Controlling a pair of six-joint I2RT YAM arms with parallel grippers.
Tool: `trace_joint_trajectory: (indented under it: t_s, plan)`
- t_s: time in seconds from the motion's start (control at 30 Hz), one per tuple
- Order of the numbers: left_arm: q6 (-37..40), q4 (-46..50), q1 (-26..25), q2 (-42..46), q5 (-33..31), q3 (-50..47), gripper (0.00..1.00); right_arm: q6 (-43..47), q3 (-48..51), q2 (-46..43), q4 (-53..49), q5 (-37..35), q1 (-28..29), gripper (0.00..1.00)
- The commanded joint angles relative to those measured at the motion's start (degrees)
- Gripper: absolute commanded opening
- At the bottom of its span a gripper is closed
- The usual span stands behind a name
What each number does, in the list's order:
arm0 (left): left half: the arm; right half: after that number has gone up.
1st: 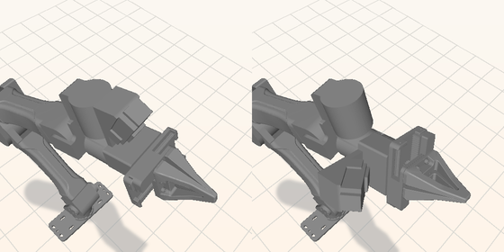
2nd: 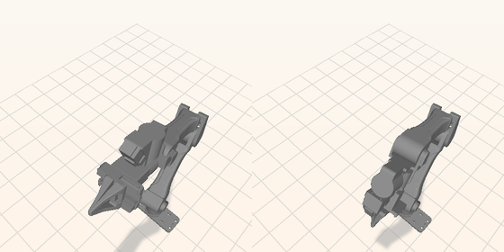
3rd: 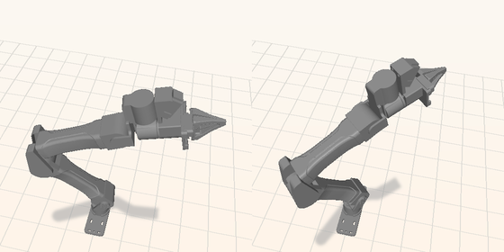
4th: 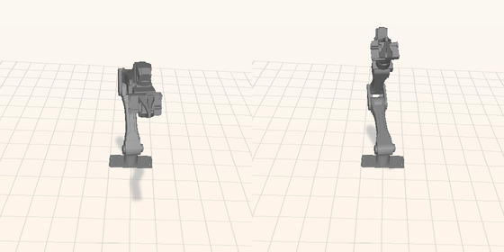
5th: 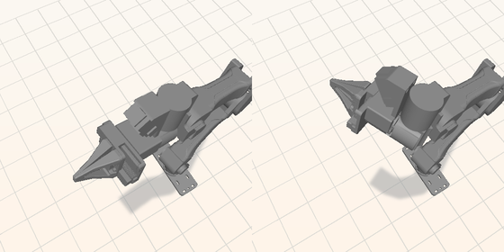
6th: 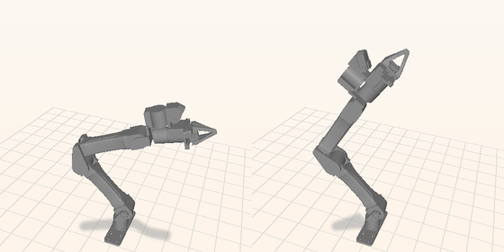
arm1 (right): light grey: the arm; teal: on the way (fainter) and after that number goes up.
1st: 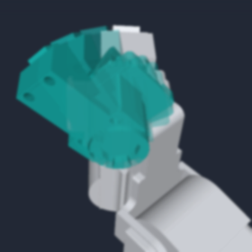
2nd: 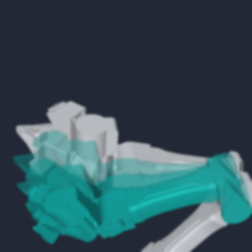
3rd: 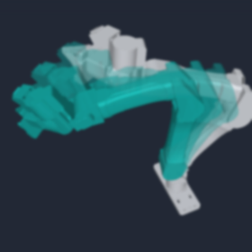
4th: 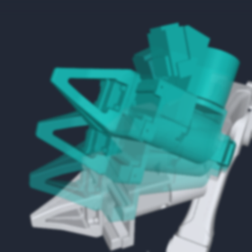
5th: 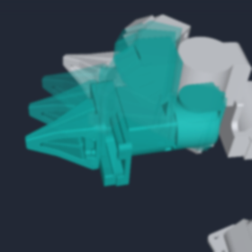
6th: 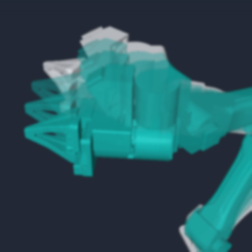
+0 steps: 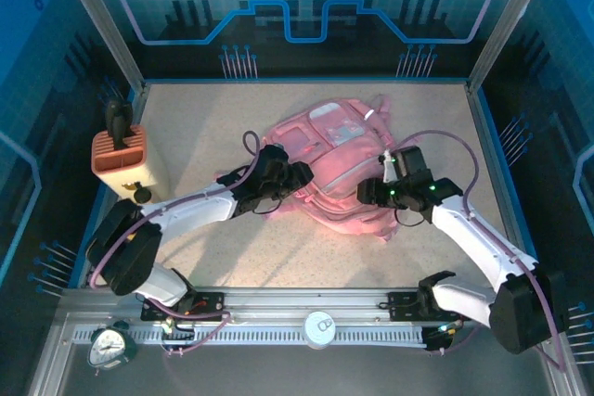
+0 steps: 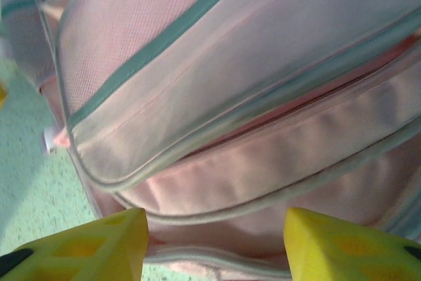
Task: Pack the student bag
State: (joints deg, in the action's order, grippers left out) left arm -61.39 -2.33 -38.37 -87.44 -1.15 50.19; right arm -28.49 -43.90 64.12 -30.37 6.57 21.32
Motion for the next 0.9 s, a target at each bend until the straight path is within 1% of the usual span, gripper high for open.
trace_joint_trajectory:
  t_s: [0.0,0.07,0.13,0.23,0.33,0.4,0.47,0.53,0.6,0.7,0.77,0.87]
  plan:
    - [-4.0,-6.67,0.94,-4.22,3.95,0.95,0.56,-0.6,-1.12,0.17,-1.78,-2.78,3.99,0.59]
    - [-4.69,-6.32,0.93,-6.82,4.37,2.24,0.56,-1.5,-0.71,0.63,-1.24,-2.79,4.84,0.6]
    - [-4.88,-8.69,1.0,-8.77,4.88,2.67,0.55,-2.39,-0.3,1.3,-0.5,-2.29,5.25,0.6]
    - [-5.08,-8.69,1.02,-10.67,5.5,4.59,0.54,-3.68,1.25,2.52,2.72,-1.08,5.57,0.61]
    - [-4.73,-7.73,0.94,-11.92,5.83,6.91,0.54,-3.27,0.04,4.41,3.7,-0.94,5.53,0.6]
    - [-4.89,-6.57,0.89,-13.1,5.98,8.68,0.53,-2.1,-0.89,5.66,4.27,-2.22,4.97,0.62]
    - [-5.4,-6.58,0.45,-14.0,6.03,9.84,0.51,-1.34,-2.02,6.79,4.09,-2.8,2.88,0.63]
    - [-5.47,-6.41,-0.14,-14.95,5.82,11.21,0.48,-0.57,-3.23,7.85,4.46,-1.77,0.24,0.64]
    - [-5.36,-6.44,-0.64,-16.24,6.98,13.11,0.45,0.38,-4.79,9.07,5.22,-1.86,-2.86,0.64]
    - [-5.41,-6.07,-2.27,-16.75,6.56,14.71,0.43,1.38,-7.94,11.15,5.21,-2.79,-6.78,0.65]
    - [-5.92,-6.42,-3.55,-17.1,6.71,15.18,0.43,1.92,-9.39,11.57,4.25,-2.51,-8.27,0.65]
    - [-6.46,-7.87,-3.83,-16.57,8.34,14.29,0.43,2.45,-9.61,10.16,1.32,-4.77,-8.4,0.68]
